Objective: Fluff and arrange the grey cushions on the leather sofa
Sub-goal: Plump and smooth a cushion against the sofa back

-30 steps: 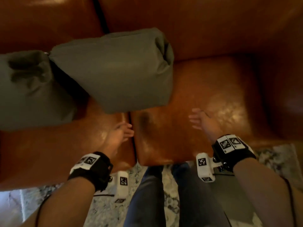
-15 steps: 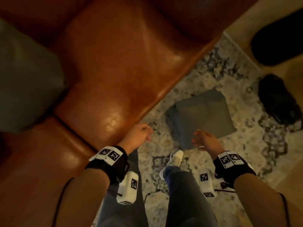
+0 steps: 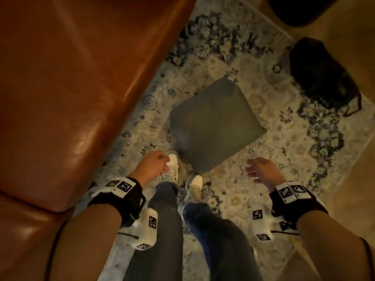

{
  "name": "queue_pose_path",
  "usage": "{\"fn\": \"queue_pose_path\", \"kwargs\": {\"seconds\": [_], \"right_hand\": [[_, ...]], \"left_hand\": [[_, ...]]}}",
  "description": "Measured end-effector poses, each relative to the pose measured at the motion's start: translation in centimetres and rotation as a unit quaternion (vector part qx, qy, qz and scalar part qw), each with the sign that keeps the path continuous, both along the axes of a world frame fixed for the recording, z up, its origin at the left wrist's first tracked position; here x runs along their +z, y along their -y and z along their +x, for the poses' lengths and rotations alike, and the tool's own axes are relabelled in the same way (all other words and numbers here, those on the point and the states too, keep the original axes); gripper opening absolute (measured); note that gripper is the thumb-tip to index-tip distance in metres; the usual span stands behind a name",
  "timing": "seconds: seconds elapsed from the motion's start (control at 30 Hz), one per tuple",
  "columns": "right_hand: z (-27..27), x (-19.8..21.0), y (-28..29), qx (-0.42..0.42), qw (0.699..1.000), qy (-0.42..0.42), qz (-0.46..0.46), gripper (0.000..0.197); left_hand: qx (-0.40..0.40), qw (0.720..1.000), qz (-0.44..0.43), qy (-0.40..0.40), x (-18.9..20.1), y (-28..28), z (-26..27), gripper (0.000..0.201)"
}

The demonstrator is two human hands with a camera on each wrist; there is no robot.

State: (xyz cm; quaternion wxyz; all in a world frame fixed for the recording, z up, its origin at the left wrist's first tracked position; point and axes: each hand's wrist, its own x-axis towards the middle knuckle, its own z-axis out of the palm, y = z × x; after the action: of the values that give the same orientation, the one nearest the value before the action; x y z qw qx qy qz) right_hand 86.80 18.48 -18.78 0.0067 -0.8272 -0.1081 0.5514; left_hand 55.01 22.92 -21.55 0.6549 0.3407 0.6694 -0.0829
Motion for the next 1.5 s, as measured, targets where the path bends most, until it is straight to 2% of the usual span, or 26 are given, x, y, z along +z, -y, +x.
{"fn": "queue_pose_path", "kwargs": {"seconds": [0.1, 0.2, 0.27, 0.4, 0.5, 0.63, 0.7, 0.8, 0.87, 0.97, 1.1, 1.23, 1.4, 1.5], "right_hand": [[3.1, -3.4, -1.3, -0.027, 0.999, 0.022, 0.011, 0.025], [5.7, -7.6, -1.9, -0.063, 0.997, 0.042, 0.016, 0.029], [6.8, -10.6, -1.8, -0.090, 0.995, 0.040, 0.012, 0.031], [8.5, -17.7, -1.2, -0.125, 0.992, 0.021, -0.004, 0.034], [9.8, -23.5, -0.9, -0.147, 0.989, 0.010, -0.015, 0.052], [11.0, -29.8, 0.8, -0.212, 0.976, -0.042, -0.012, 0.078], [11.0, -32.2, 1.5, -0.259, 0.962, -0.085, 0.013, 0.080], [11.1, -34.3, 2.2, -0.312, 0.940, -0.124, 0.059, 0.081], [11.1, -34.5, 2.4, -0.334, 0.930, -0.128, 0.086, 0.077], [10.8, -32.8, 2.1, -0.362, 0.919, -0.116, 0.108, 0.069], [10.3, -27.0, 1.5, -0.345, 0.922, -0.094, 0.148, 0.065], [9.5, -18.6, -0.1, -0.298, 0.928, -0.069, 0.211, 0.070], [6.9, -6.1, -3.8, -0.179, 0.940, -0.041, 0.289, 0.088], [3.5, 1.6, -7.3, -0.088, 0.934, -0.037, 0.346, 0.059]], "left_hand": [[-0.038, 0.999, -0.017, -0.003, -5.1, 0.0, 2.1, 0.015], [-0.129, 0.991, 0.026, -0.028, -9.4, -0.8, 4.1, 0.021], [-0.150, 0.987, 0.049, -0.037, -12.1, -2.2, 5.4, 0.025], [-0.173, 0.970, 0.148, -0.085, -18.7, -6.5, 7.8, 0.032], [-0.180, 0.953, 0.200, -0.142, -23.4, -10.6, 10.2, 0.042], [-0.187, 0.939, 0.245, -0.152, -29.6, -15.1, 13.0, 0.068], [-0.165, 0.945, 0.230, -0.164, -31.3, -15.3, 13.8, 0.077], [-0.131, 0.955, 0.203, -0.170, -32.2, -14.5, 15.3, 0.062], [-0.122, 0.954, 0.214, -0.170, -31.9, -13.8, 15.6, 0.058], [-0.100, 0.953, 0.243, -0.152, -30.8, -12.8, 14.5, 0.055], [-0.022, 0.953, 0.268, -0.138, -25.5, -9.7, 12.2, 0.047], [0.063, 0.952, 0.269, -0.133, -17.5, -6.5, 8.4, 0.045], [0.159, 0.936, 0.290, -0.123, -7.2, -3.2, 2.6, 0.049], [0.231, 0.927, 0.273, -0.115, -2.3, -2.0, -1.0, 0.046]]}}
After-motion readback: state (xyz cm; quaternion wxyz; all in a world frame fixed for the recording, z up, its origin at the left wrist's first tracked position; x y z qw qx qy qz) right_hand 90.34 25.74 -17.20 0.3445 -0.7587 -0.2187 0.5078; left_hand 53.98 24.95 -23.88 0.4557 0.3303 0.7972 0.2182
